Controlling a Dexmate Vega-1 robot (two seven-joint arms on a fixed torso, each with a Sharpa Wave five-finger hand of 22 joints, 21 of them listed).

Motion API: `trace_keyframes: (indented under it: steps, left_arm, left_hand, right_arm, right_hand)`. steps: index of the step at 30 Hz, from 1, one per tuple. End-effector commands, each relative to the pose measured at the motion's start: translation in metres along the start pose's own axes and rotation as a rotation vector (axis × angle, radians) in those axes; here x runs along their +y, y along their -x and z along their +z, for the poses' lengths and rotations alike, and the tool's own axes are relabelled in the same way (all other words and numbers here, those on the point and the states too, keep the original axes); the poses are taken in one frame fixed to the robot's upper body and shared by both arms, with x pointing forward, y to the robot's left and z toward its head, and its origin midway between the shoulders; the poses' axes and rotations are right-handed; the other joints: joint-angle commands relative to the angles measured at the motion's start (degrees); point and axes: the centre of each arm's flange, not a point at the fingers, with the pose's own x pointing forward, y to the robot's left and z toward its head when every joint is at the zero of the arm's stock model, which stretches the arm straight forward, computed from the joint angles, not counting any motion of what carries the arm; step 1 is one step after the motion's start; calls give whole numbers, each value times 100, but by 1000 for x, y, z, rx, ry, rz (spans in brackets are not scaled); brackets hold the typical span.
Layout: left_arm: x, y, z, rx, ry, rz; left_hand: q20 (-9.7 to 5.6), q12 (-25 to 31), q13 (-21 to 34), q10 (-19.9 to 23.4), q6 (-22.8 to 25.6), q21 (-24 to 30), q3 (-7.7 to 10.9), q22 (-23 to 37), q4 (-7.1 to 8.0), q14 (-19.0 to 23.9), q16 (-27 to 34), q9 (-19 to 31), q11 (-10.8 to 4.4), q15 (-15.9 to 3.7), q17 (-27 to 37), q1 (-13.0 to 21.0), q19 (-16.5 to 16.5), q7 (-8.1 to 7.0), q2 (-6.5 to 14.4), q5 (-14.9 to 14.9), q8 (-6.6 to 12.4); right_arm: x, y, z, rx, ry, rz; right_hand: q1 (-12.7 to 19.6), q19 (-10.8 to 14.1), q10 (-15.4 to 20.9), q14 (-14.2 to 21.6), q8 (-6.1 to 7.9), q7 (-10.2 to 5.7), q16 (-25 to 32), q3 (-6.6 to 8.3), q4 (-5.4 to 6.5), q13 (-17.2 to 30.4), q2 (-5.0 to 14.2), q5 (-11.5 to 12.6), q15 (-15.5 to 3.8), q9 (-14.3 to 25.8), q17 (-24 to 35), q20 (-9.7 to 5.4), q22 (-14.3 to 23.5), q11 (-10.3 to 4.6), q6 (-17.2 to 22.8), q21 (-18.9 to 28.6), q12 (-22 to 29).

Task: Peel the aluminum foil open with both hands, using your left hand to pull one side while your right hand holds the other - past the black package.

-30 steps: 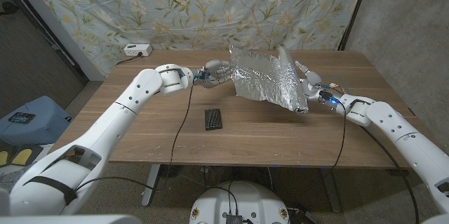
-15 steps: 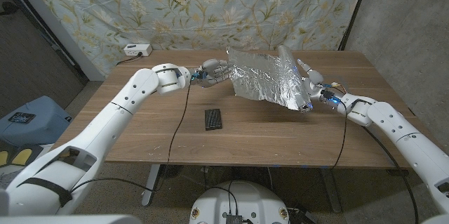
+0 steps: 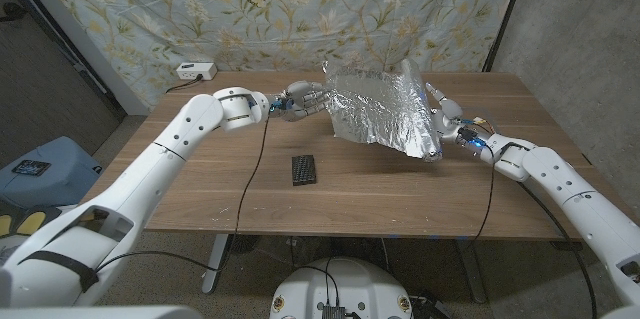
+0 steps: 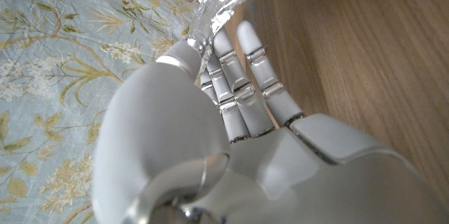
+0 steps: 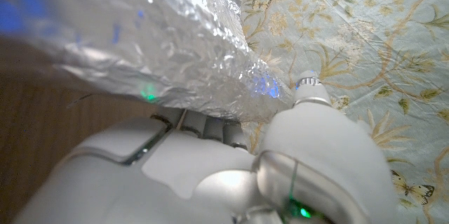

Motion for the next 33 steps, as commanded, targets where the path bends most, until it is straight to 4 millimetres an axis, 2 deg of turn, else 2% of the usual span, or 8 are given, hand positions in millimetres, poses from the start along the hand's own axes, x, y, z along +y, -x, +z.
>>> trace_keyframes:
  steps: [1,13,23,29,31,33]
  left_arm:
    - [1,3,2,2,0,-6]
    - [4,10,1,6,8,-2]
    - [6,16,3,-3,16,-3]
    - [7,19,3,-9,19,3]
    - [7,20,4,-9,14,10]
    - [7,20,4,-10,16,8]
  left_hand:
    - [3,-1,24,184,176,46,29,13,29,16,-1,31,-195,-20,25,24,-26,206,-19,44,-22]
    - [3,-17,34,181,166,109,37,1,27,16,-8,33,-204,-22,45,22,-54,203,-20,48,-27]
    - [4,-26,56,165,151,163,45,-9,31,26,-14,35,-177,-13,56,15,-67,204,-20,53,-33]
    - [7,-32,52,180,148,193,48,-15,32,33,-16,35,-213,-14,65,6,-76,206,-23,56,-34]
    - [5,-30,59,179,146,200,49,-17,33,32,-17,35,-210,-15,67,5,-79,208,-22,57,-34]
    - [4,-30,67,173,146,208,51,-19,33,33,-18,36,-203,-16,70,4,-81,207,-22,58,-34]
  right_arm:
    - [1,-1,-1,7,-5,-8]
    - [-2,0,2,16,2,-27]
    - [-4,1,3,22,5,-28]
    - [-5,2,2,18,-3,-33]
    - [-6,2,2,14,-8,-33]
    - [-6,3,1,12,-11,-34]
  right_hand:
    - [18,72,64,59,24,28,49,-34,-11,10,66,52,4,-3,18,-6,21,-1,53,-30,-12]
    - [76,139,89,112,23,54,68,-45,-47,12,64,63,-2,-14,8,-11,22,-2,65,-70,-18]
    - [510,132,1,95,-42,76,73,32,-287,44,37,99,-73,-30,16,-30,26,-33,-113,-167,-59]
    - [680,175,18,124,-40,84,87,64,-354,68,55,104,-105,-33,25,-64,29,-27,-144,-198,-46]
    - [811,202,63,150,-25,70,104,96,-402,83,74,106,-126,-33,41,-109,30,-99,-120,-211,-18]
    - [832,231,74,176,-14,67,112,97,-401,91,80,103,-144,-32,44,-130,30,-97,-97,-211,-7]
